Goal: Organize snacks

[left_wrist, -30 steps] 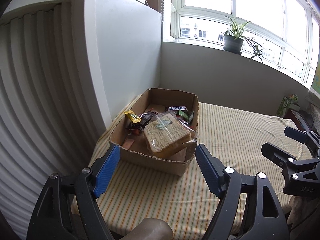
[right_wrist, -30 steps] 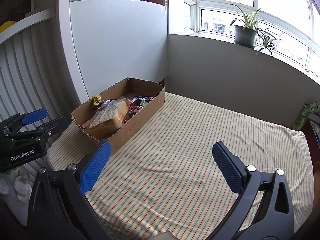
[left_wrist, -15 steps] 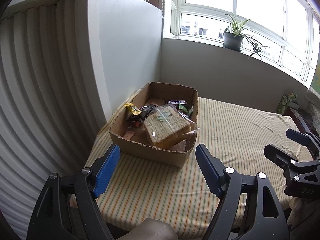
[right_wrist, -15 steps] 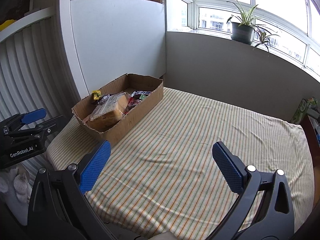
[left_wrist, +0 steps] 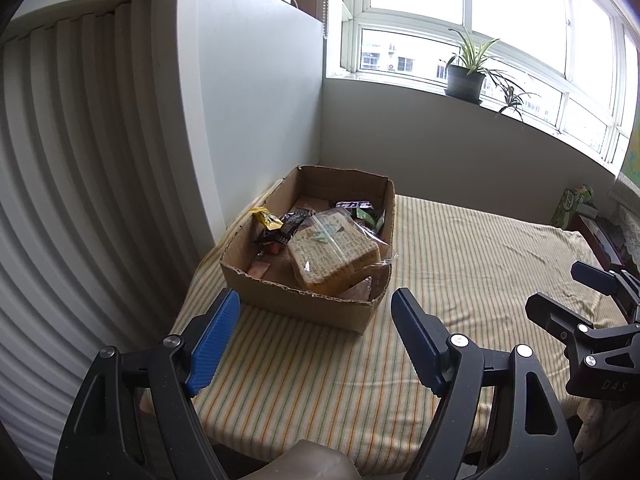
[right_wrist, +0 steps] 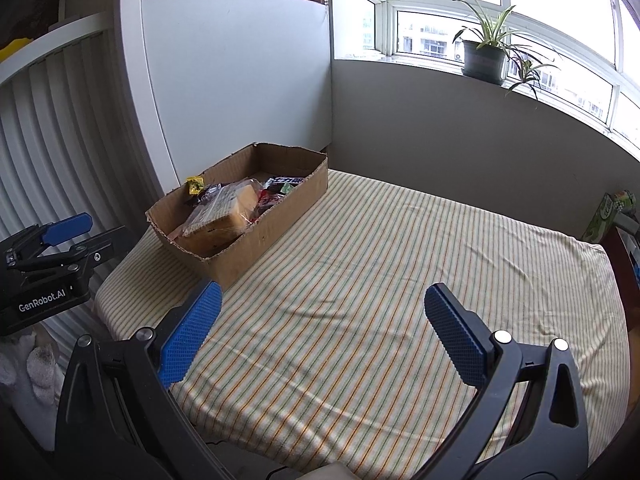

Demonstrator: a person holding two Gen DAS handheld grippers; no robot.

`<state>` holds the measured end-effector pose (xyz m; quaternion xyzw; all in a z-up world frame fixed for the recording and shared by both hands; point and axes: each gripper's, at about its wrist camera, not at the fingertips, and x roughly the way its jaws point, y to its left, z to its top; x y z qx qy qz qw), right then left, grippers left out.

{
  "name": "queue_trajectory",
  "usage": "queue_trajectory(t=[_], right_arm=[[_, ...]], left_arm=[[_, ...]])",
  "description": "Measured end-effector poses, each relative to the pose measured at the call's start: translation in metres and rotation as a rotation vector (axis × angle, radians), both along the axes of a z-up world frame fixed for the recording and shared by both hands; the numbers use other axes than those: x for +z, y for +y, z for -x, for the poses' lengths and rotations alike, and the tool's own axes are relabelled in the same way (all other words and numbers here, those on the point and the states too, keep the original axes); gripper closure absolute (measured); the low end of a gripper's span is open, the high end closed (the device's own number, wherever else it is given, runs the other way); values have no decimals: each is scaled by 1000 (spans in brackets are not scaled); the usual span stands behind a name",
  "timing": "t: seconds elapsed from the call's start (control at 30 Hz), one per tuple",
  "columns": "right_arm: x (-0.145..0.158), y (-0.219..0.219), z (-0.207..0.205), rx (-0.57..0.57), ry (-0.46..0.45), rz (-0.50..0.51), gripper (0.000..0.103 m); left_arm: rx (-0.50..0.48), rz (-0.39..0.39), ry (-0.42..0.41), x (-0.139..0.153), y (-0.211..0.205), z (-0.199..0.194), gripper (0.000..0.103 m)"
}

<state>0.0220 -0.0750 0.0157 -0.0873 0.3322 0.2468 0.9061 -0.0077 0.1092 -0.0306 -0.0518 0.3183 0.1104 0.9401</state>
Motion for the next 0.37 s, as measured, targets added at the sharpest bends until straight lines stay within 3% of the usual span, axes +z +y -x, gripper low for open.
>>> queue_trajectory(t=[0.37], right_arm=[[-3,-1,-2,-7,12,-6,0]], left_arm=[[4,-15,1,-2,-1,-1,25]])
